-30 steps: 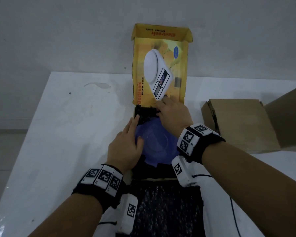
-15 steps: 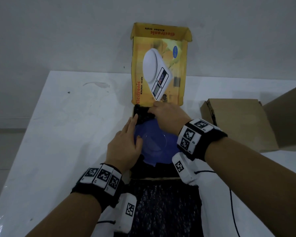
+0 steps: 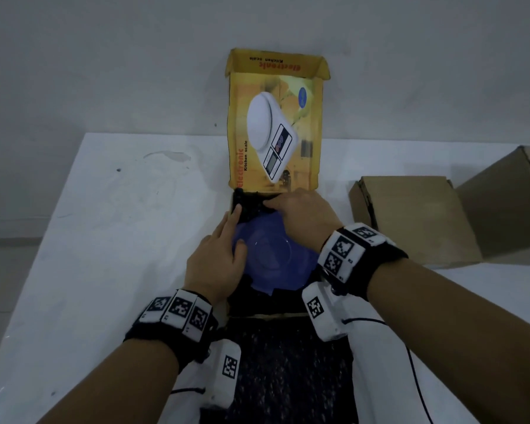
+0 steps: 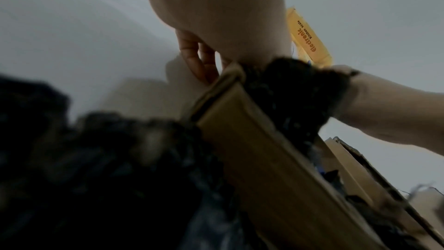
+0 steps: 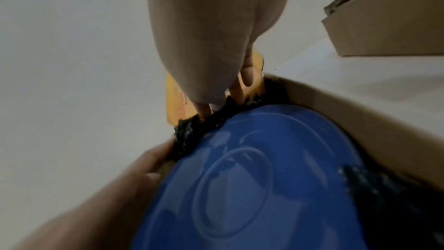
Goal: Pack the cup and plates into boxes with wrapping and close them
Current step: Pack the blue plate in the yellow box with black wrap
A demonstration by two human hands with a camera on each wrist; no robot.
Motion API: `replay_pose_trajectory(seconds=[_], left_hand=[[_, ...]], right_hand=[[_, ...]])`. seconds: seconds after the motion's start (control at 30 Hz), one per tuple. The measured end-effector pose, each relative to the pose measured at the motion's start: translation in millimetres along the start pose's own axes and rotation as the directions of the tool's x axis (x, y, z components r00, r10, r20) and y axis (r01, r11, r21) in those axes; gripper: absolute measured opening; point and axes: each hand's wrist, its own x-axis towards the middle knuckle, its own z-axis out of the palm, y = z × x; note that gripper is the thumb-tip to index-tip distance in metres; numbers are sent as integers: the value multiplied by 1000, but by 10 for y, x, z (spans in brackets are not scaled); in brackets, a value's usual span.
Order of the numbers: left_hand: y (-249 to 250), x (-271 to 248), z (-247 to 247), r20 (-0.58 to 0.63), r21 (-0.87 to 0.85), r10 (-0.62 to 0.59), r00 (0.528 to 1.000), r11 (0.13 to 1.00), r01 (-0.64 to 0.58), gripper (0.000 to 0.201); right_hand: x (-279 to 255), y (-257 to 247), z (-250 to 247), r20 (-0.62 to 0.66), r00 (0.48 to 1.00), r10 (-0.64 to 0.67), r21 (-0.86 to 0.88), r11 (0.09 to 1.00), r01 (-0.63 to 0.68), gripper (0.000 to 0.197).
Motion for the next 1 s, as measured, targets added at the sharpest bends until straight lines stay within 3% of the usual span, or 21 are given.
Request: replay_pose_trajectory(seconds=[0.1, 0.2, 0.33, 0.43, 0.5, 0.6, 0.8, 0.9, 1.0], left_hand=[[-56, -18, -9, -21, -71, 45, 999, 996, -47, 64], [-86, -68, -49, -17, -79, 83, 996, 993, -84, 62], [-154, -166, -59, 1, -139, 129, 992, 982, -127, 60], [-174, -202, -58, 7, -200, 107, 994, 974, -104, 59], [-155, -219, -40, 0, -200, 100, 995, 975, -98, 59], [-158, -236, -11, -10, -204, 106, 994, 973, -106, 60], [-154, -214, 5, 8, -223, 88, 996, 971, -84, 62], [-149, -222, 11, -5, -238, 98, 995, 967, -96, 58], [-172, -222, 19, -1, -244, 96, 995, 965, -94, 58]], right_hand=[[-238, 10, -25, -106, 994, 12, 149, 989, 3, 42], [-525, -33, -32, -94, 996, 13, 236, 972, 10, 31], [-950, -194, 5, -69, 994, -90, 339, 935, 108, 4], [-1225, -366, 111, 93, 974, -207, 349, 923, 163, 15], [-1373, -433, 256, 182, 947, -266, 248, 944, 218, 31], [-1533, -446, 461, 197, 929, -313, 73, 950, 305, 47], [-1590, -419, 418, 200, 951, -237, 179, 963, 202, 12], [-1618, -394, 345, 171, 963, -209, 214, 962, 171, 11], [-1646, -389, 368, 244, 938, -248, 164, 963, 212, 27]])
